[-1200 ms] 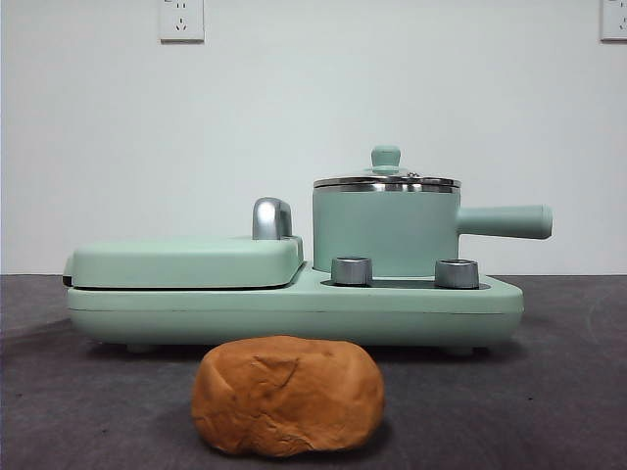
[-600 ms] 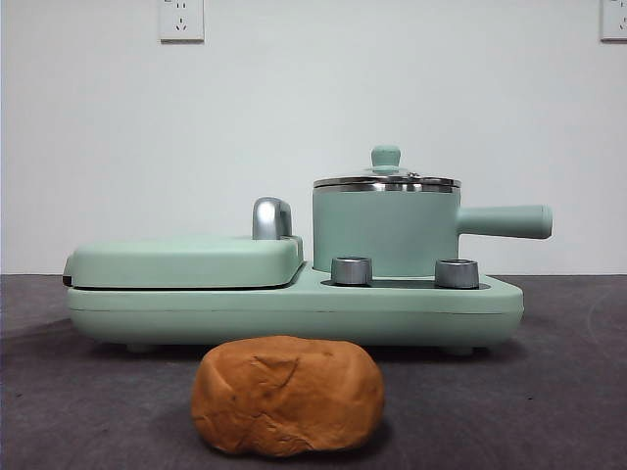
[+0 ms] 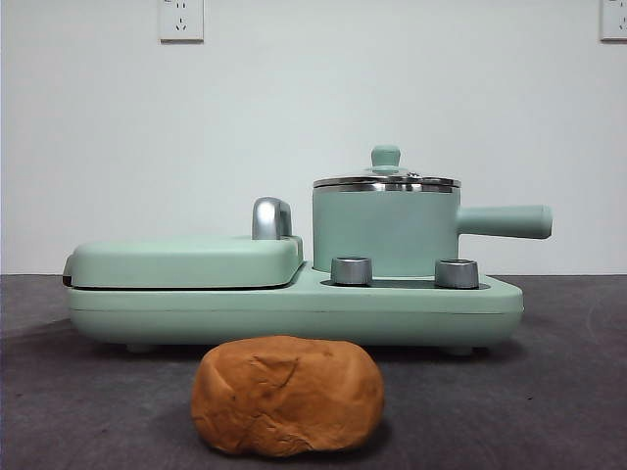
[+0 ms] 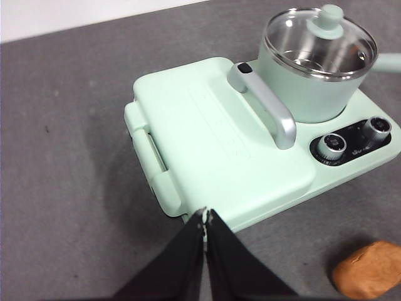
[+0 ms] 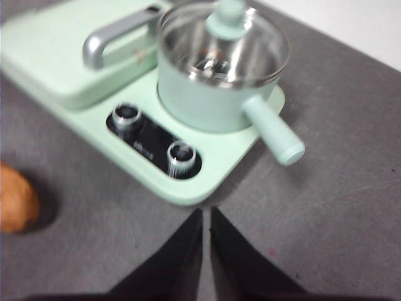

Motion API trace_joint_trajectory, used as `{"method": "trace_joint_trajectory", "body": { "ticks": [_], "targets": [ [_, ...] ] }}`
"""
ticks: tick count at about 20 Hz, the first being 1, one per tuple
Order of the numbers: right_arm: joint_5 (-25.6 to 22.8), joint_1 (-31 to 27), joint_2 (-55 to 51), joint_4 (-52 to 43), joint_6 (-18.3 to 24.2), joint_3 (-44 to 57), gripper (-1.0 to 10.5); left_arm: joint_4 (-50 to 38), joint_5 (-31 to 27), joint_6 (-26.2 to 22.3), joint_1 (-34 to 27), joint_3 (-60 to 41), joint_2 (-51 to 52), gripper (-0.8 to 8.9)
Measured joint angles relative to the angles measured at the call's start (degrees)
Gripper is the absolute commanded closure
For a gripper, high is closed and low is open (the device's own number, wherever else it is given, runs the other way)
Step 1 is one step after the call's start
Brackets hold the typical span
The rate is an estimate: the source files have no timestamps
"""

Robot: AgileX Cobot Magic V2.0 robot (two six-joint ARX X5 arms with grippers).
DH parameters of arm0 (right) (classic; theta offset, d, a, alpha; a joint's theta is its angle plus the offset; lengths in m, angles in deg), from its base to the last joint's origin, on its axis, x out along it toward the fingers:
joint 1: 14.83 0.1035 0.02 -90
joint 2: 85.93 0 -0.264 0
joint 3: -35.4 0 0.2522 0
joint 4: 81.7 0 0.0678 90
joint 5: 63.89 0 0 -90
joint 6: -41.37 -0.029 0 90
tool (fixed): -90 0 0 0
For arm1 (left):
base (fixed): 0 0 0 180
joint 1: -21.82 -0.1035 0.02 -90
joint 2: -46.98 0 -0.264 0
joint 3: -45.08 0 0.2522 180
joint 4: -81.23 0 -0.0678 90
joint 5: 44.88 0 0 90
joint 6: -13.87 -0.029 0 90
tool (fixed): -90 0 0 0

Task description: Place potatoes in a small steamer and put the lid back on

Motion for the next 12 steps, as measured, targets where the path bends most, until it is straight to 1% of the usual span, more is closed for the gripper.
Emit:
{"method": "trace_joint_trajectory", "body": {
  "ticks": [2,3,12],
  "targets": [
    [0.0,0.2,0.0,0.8,0.9,0.0,7.2,-0.1,0.0,-0.6,0.1,0.0,0.0,5.25],
    [-0.1,0.2,0.0,1.0,1.2,0.0,7.1,-0.1,0.0,-0.8,0.1,0.0,0.0,4.97],
    [-0.1,0.2,0.0,1.0,1.4,0.0,7.1,-1.0,0.0,-1.0,1.0,0.0,-0.4,5.02]
  ]
}}
